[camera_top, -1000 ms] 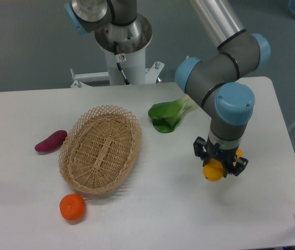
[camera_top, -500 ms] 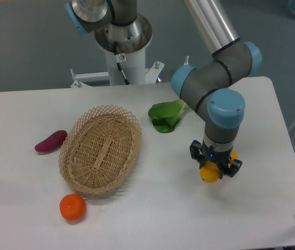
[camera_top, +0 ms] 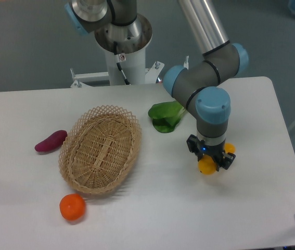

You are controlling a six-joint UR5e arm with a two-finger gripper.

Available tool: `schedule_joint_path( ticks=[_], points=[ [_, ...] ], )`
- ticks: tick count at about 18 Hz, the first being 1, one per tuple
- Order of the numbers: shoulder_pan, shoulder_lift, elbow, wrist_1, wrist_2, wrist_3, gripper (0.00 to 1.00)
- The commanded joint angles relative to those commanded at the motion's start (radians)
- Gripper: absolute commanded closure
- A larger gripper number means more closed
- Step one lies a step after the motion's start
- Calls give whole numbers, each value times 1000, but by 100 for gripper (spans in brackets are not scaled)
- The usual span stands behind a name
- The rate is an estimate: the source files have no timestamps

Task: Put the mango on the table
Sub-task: 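Lower the gripper holding the yellow mango toward the table surface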

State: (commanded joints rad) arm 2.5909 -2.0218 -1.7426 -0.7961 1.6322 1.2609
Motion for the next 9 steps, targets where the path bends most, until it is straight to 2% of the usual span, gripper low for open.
schedule_joint_path(
  ticks=[4, 5, 8, 9],
  points=[
    [0, 5, 0, 2, -2, 2, 42],
    [0, 6, 0, 2, -3, 3, 37],
    [0, 11, 3, 3, -6, 0, 0],
    [0, 14, 0, 3, -6, -2, 0]
  ],
)
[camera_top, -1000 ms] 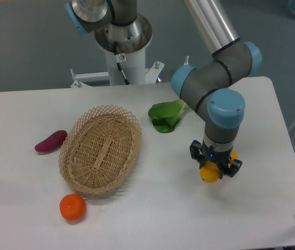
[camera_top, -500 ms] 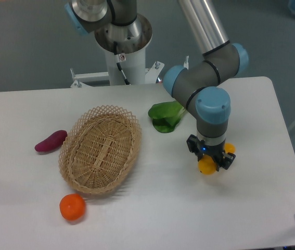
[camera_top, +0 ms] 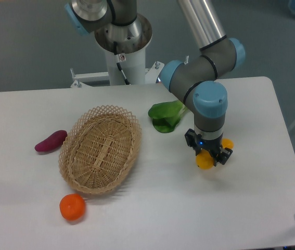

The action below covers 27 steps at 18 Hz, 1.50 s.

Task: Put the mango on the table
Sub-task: 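Lower the gripper holding the yellow mango toward the table surface, then open the gripper to release the mango onto the table, then raise the open gripper up and away from the mango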

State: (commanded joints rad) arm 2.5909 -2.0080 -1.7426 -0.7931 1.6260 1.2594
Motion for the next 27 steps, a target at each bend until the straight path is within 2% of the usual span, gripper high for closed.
schedule_joint_path(
  ticks=[8, 12, 15, 21, 23, 27],
  points=[
    [-3, 15, 8, -8, -9, -71, 0],
    [11, 23, 37, -34, -70, -72, 0],
    [24, 23, 104, -110, -106, -72, 0],
    [37, -38, 342, -414, -138, -71, 0],
    [37, -64, 402, -466, -138, -69, 0],
    [40, -71, 433, -494, -137, -49, 0]
  ],
)
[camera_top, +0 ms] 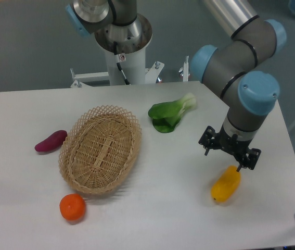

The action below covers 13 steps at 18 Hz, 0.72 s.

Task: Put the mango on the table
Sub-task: 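Raise the open gripper up and away from the mango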

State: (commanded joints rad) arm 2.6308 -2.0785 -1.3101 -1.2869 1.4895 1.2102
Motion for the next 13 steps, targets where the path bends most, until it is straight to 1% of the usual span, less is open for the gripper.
schedule_joint_path(
  ticks=[1, 4, 7, 10, 13],
  points=[
    [3, -2, 6, -11, 0, 9, 0],
    [6, -5, 38, -75, 8, 58, 0],
    [15, -2, 41, -83, 11, 129, 0],
    [17, 0, 41, -83, 57, 199, 0],
    [18, 0, 41, -80, 69, 210, 0]
  ],
)
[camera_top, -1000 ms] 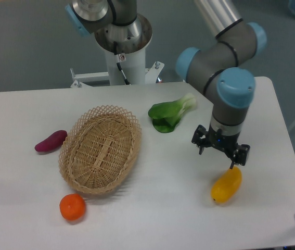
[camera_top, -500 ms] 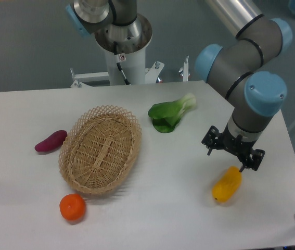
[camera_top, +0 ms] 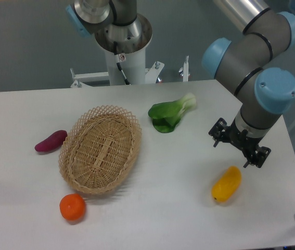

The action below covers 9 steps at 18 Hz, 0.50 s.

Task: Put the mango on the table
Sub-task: 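Raise the open gripper up and away from the mango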

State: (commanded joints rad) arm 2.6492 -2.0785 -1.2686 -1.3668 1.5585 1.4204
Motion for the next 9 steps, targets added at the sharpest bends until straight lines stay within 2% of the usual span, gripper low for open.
schedule_joint_path(
  ticks=[9],
  points=[
    [3, -2, -2, 9, -3, 25, 0]
  ],
)
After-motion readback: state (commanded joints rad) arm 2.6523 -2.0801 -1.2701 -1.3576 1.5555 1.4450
